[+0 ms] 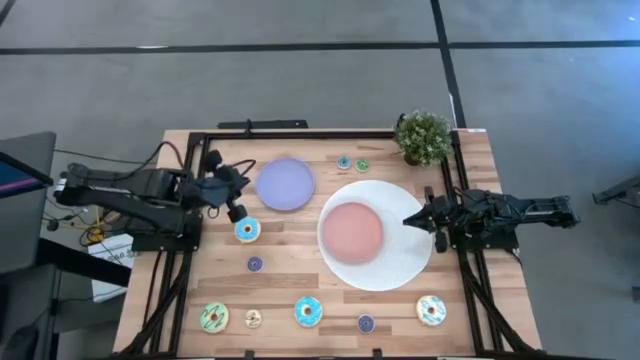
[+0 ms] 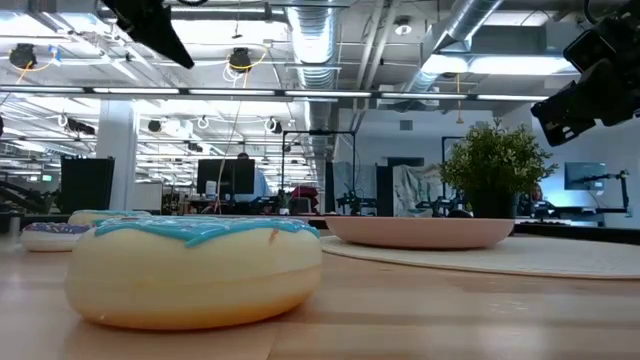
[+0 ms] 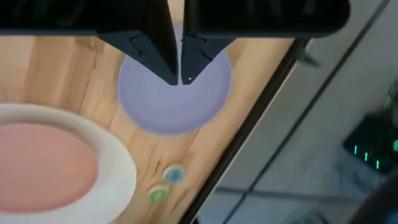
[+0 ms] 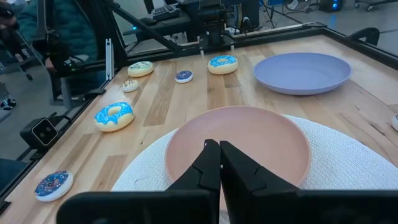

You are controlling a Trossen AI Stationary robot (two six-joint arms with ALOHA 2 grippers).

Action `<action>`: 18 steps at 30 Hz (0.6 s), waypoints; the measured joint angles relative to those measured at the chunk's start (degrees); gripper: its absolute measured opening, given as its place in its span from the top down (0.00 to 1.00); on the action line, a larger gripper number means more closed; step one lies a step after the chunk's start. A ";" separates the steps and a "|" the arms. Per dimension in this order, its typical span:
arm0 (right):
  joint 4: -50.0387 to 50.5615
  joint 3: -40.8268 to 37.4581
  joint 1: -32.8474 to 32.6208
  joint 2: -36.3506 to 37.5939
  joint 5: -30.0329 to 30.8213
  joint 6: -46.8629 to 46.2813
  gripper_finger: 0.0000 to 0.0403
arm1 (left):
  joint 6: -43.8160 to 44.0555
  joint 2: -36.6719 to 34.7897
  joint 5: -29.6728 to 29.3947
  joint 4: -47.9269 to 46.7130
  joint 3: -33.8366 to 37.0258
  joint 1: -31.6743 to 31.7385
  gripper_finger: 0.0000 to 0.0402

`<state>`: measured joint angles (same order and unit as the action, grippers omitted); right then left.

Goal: Pick & Place donuts
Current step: Put the top big light blue donut on the violet plate

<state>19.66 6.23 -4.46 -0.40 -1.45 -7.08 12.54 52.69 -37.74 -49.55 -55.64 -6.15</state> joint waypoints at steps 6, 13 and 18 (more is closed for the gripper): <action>0.00 0.00 0.00 0.00 0.01 0.00 1.00 | 7.78 3.57 4.37 -11.78 -7.55 0.00 0.77; 0.00 0.00 0.01 0.00 0.01 -0.01 1.00 | 13.44 3.67 9.25 -19.19 -7.78 0.00 0.51; 0.00 -0.01 -0.01 0.00 0.02 -0.01 1.00 | 20.98 3.69 8.83 -20.65 -5.18 0.00 0.35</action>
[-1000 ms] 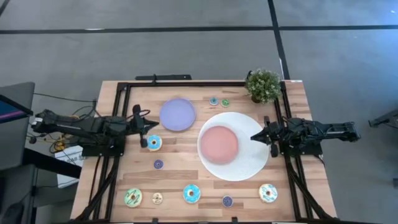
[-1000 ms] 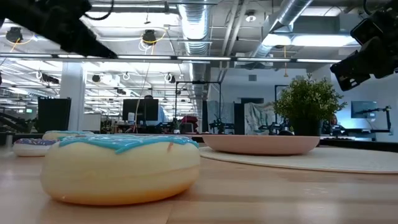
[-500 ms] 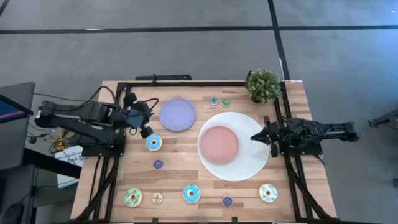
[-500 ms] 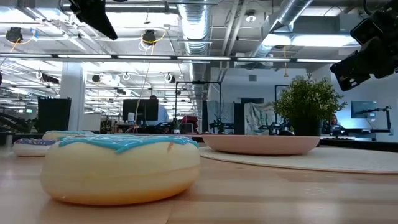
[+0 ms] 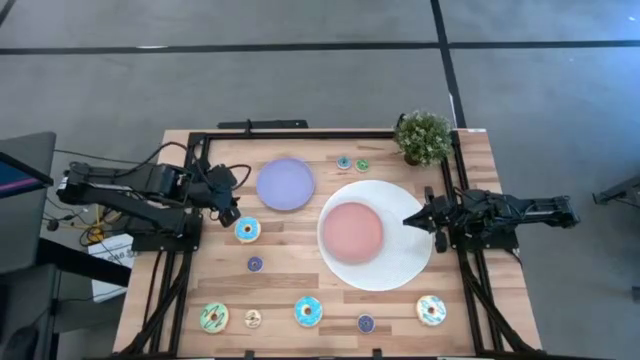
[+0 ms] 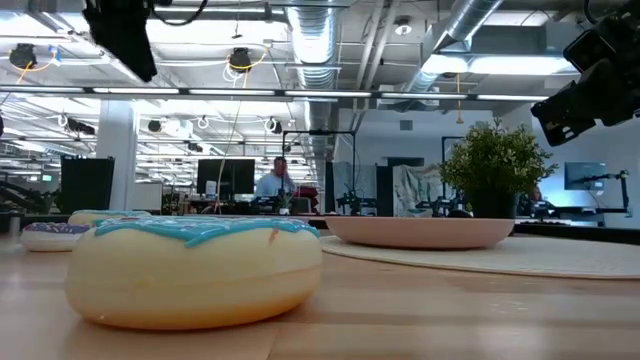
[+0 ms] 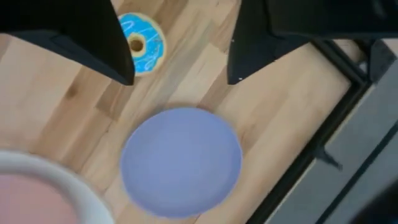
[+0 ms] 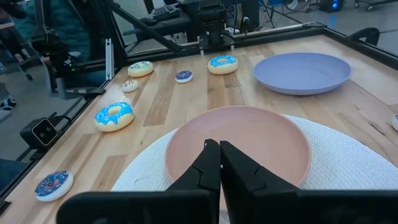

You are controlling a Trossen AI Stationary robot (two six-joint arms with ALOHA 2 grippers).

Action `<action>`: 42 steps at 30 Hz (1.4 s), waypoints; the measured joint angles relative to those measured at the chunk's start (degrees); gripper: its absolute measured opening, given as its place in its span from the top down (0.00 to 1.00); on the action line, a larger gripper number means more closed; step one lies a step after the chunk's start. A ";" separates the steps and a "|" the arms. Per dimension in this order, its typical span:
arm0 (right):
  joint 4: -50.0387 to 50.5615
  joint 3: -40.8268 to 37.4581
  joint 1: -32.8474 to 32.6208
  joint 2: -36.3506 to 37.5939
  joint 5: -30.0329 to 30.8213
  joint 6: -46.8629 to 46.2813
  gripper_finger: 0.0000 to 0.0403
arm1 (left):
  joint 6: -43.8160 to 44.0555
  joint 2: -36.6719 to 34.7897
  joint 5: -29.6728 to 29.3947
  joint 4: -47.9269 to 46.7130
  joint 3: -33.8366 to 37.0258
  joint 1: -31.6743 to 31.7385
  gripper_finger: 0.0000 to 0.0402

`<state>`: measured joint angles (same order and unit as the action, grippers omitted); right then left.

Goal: Pick & Place donuts
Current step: Put the top big light blue donut on the violet plate

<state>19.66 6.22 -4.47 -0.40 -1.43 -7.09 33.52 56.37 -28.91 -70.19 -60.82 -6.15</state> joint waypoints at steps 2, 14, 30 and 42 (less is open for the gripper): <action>0.00 0.02 0.00 0.00 -0.02 0.01 1.00 | -0.52 0.01 0.05 0.26 2.32 0.00 0.31; 0.00 0.01 0.01 0.00 -0.01 0.02 1.00 | 0.79 7.15 3.90 13.26 16.51 0.40 0.28; 0.00 0.01 0.00 0.00 -0.02 0.02 1.00 | -3.16 26.04 10.62 17.17 17.97 2.81 0.28; -0.02 0.02 0.02 0.00 -0.02 0.01 1.00 | -5.91 27.15 13.64 21.54 17.97 5.05 0.28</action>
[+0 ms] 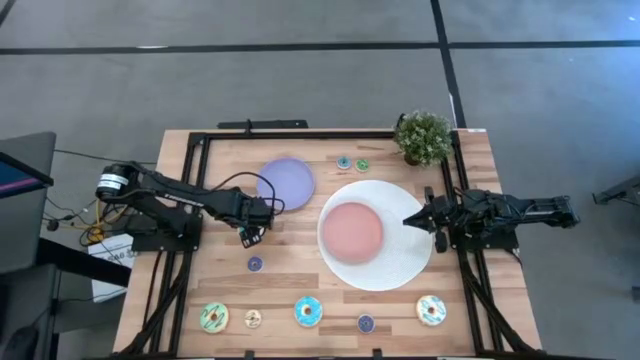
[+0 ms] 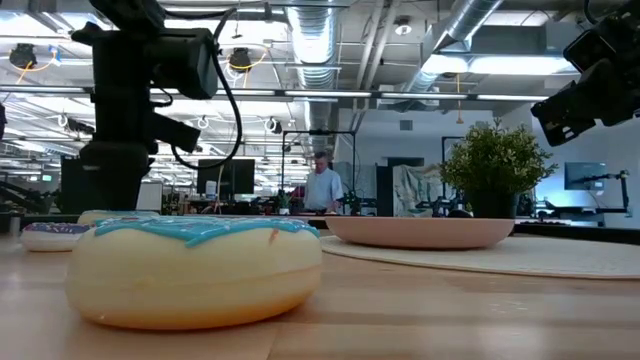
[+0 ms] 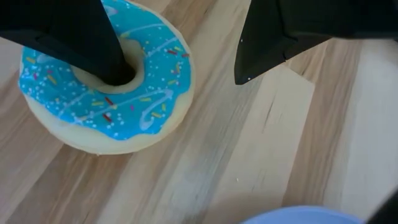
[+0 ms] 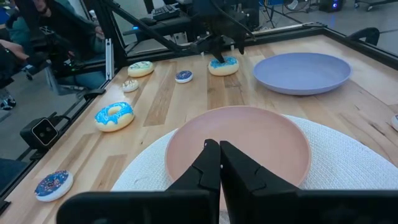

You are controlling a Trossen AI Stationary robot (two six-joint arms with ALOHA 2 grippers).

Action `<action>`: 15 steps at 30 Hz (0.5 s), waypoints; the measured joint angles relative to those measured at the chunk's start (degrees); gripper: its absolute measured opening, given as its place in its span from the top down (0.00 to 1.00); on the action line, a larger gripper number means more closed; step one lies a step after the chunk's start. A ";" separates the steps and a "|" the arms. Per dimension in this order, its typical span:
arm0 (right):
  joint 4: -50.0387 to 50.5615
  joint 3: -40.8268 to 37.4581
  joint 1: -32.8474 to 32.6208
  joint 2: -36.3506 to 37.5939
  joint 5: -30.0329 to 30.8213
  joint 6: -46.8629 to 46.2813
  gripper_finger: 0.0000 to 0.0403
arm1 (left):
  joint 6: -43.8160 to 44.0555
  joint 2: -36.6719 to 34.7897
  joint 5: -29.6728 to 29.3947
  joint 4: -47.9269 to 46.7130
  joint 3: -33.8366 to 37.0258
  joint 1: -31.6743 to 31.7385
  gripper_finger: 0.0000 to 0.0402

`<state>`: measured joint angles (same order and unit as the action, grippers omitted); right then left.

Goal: Pick & Place donuts
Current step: Put the top big light blue donut on the violet plate

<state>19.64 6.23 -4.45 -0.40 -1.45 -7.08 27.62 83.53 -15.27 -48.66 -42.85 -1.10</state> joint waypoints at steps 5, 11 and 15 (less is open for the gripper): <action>0.00 0.00 0.00 0.00 0.02 0.01 1.00 | 0.00 0.00 0.94 0.17 0.00 0.00 0.28; 0.02 0.00 0.00 0.00 0.01 0.01 1.00 | 0.02 0.00 1.14 0.18 0.00 0.00 0.29; -0.01 0.01 -0.02 0.00 0.00 -0.02 1.00 | 0.02 0.00 1.16 0.19 0.00 0.00 0.37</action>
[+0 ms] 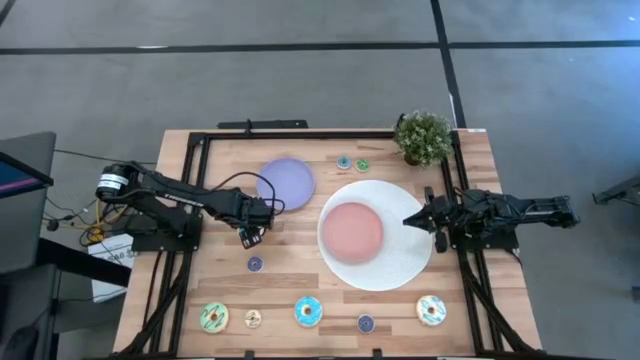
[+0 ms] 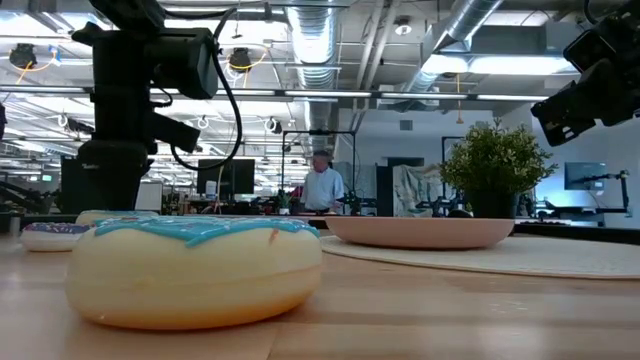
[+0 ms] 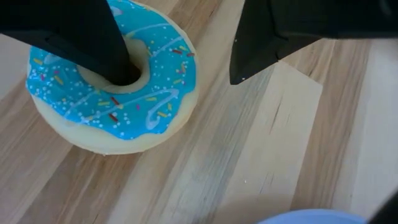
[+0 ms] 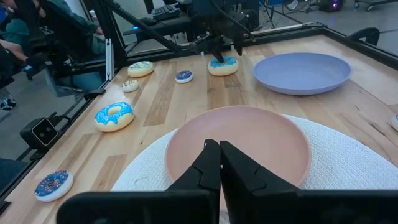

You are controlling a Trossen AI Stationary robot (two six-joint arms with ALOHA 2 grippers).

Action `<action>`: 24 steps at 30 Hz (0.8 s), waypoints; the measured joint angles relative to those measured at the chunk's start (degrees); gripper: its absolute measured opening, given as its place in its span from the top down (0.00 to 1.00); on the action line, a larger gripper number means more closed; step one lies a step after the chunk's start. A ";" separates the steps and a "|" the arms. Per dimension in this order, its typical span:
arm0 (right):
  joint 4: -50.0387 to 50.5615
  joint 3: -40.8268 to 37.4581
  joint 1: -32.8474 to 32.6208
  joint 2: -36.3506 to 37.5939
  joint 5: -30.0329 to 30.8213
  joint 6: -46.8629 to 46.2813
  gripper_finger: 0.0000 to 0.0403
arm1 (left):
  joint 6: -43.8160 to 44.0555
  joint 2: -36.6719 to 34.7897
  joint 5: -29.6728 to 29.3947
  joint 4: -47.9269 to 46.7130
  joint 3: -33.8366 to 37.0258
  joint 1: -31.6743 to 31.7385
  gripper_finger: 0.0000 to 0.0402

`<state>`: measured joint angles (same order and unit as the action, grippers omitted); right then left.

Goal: Pick & Place donuts
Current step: Put the top big light blue donut on the violet plate

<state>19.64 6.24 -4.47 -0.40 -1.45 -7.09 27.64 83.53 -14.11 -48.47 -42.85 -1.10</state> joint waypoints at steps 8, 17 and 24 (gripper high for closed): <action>0.02 -0.02 0.02 0.00 0.00 0.02 1.00 | 0.02 0.00 0.13 -0.02 0.00 0.00 0.49; 0.00 0.00 0.00 0.00 0.02 0.01 1.00 | 0.06 0.00 0.11 -0.02 0.00 0.00 0.53; 0.02 -0.01 0.01 0.00 0.00 0.02 1.00 | 0.02 0.00 0.05 -0.03 0.00 0.00 0.57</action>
<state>19.66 6.23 -4.46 -0.40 -1.45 -7.07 27.66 83.53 -14.06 -48.50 -42.85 -1.10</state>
